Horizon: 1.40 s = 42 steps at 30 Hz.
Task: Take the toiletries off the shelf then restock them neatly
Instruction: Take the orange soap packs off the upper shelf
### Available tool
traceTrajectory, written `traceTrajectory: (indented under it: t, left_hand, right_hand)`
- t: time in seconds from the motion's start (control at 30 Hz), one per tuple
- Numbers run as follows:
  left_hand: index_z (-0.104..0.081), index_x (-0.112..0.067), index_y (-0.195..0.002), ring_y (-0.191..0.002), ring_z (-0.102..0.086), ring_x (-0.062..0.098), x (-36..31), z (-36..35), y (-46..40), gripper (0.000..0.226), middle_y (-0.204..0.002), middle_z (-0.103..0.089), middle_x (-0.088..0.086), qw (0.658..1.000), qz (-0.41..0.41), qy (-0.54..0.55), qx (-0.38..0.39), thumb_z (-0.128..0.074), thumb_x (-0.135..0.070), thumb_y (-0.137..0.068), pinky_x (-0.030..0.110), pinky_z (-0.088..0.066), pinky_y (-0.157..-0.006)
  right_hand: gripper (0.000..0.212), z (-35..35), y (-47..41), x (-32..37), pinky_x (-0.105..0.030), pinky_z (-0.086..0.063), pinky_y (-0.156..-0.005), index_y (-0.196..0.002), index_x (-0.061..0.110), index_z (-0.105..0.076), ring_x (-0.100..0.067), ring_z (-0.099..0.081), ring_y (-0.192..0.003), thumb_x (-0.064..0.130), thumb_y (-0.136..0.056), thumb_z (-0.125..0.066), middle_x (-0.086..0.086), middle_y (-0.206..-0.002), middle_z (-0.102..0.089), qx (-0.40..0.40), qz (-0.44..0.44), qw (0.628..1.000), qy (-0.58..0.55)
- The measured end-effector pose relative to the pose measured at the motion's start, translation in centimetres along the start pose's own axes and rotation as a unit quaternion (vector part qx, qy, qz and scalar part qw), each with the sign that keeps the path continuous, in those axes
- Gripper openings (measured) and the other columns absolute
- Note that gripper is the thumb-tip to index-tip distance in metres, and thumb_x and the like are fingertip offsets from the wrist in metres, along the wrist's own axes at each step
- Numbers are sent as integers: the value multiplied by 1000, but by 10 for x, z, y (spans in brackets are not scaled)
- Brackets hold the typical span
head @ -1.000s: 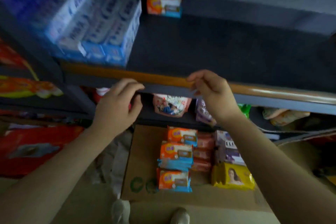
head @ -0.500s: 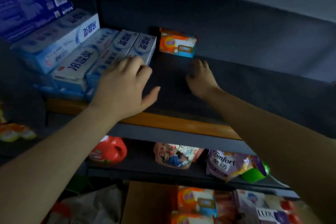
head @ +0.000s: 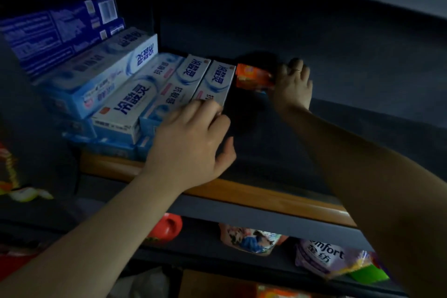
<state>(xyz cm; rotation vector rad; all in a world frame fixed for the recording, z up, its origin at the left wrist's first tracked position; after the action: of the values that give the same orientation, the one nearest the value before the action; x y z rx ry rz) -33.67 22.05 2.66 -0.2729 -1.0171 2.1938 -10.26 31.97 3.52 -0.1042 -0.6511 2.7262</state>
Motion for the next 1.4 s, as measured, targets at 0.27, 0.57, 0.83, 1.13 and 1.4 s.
traceTrajectory:
  t: [0.27,0.57,0.83,1.13,1.4]
  left_hand:
    - [-64,-10,-86,-85,-58,27,1,0,-1,26,-96,-63,10,999,12,2,30,-46,-26,-81,35,-42,-70]
    - [-44,-3,-126,-99,-59,38,-7,39,-7,62,-112,-60,21,968,68,119,208,-39,-49,-84,42,-50,-80]
    - [-48,-6,-124,-110,-46,14,-61,106,22,64,-118,-57,13,908,108,371,164,-51,-56,-83,16,-32,-92]
    - [-46,-39,-110,-99,-58,-4,-90,98,69,35,-111,-56,-19,709,332,564,263,-64,-35,-80,12,-47,-83]
    - [-56,-19,-115,-88,-65,11,-124,80,109,24,-97,-65,0,455,532,649,298,-47,-17,-93,31,-53,-82]
  right_hand:
    - [45,46,62,-15,-38,-42,-75,-128,12,-38,-37,-55,-104,24,-90,-57,-14,-125,-52,111,46,976,-180]
    - [34,142,154,-43,-4,-40,-63,-104,17,-45,-6,-53,-84,17,-81,-70,6,-97,-54,173,-4,896,-409]
    - [36,156,233,-49,-18,-51,-69,-95,24,-51,2,-59,-76,-2,-76,-68,2,-89,-57,302,-55,732,-609]
    - [30,148,293,-70,-24,-56,-70,-108,11,-56,-13,-66,-89,10,-80,-65,-5,-105,-63,384,-196,641,-634]
    - [36,161,315,-79,-30,-48,-53,-88,19,-59,-20,-60,-66,46,-65,-65,-5,-77,-63,391,-107,752,-519]
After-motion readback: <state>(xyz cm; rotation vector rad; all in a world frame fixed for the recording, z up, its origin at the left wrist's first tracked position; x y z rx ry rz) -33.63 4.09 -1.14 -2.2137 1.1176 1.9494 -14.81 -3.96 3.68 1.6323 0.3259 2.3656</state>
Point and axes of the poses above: each hand's wrist, its own y-axis away from the middle knuckle, its own z-axis out of the back of the hand, x = y × z, the point moved 1 cm from there along -y, towards the middle knuckle
